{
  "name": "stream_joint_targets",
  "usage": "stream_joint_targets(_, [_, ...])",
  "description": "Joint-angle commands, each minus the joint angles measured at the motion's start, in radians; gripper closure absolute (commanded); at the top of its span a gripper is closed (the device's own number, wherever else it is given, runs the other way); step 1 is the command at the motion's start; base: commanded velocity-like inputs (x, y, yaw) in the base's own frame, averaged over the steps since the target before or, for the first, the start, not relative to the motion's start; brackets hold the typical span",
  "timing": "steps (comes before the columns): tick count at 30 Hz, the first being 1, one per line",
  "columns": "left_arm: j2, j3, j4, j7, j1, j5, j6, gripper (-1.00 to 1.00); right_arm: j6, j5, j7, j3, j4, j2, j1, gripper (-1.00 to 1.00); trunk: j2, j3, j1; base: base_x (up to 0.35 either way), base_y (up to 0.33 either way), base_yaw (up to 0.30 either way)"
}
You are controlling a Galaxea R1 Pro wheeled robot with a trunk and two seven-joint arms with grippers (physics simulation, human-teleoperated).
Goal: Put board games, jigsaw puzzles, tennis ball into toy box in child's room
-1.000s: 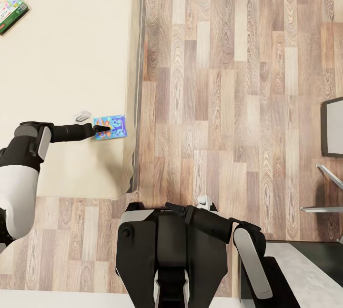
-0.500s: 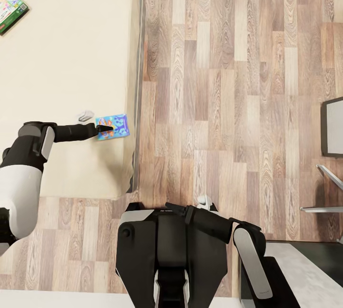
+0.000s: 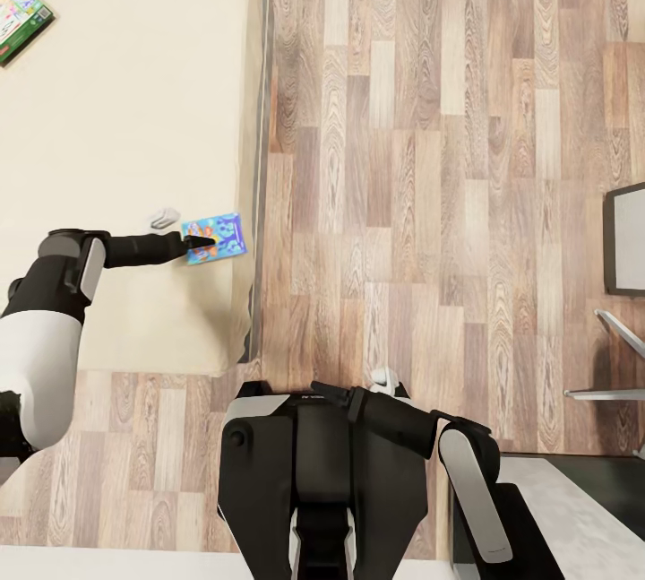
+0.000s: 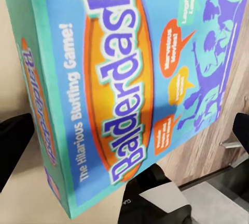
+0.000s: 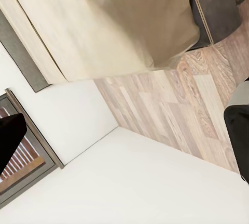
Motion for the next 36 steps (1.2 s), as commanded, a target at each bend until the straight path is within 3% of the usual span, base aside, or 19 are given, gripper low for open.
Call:
stream_joint_targets(1, [-0.005, 0.002, 0.001, -0.005, 0.0, -0.003, 0.009, -1.0, 0.004, 0.005, 0.006, -0.001, 0.0, 0.001, 0.0, -1.0, -0.001, -0.001, 0.001, 0.0, 0.0, 0.0])
stream_joint_targets(17, [-0.017, 0.002, -0.002, -0.004, 0.0, -0.004, 0.01, -1.0, 0.004, 0.005, 0.006, -0.002, 0.0, 0.001, 0.0, -1.0, -0.001, -0.001, 0.001, 0.0, 0.0, 0.0])
stream_joint_targets(36, [-0.006, -0.003, -0.001, 0.012, 0.0, -0.016, 0.0, -1.0, 0.006, 0.006, 0.007, -0.003, 0.0, 0.001, 0.0, -1.0, -0.001, -0.001, 0.001, 0.0, 0.0, 0.0])
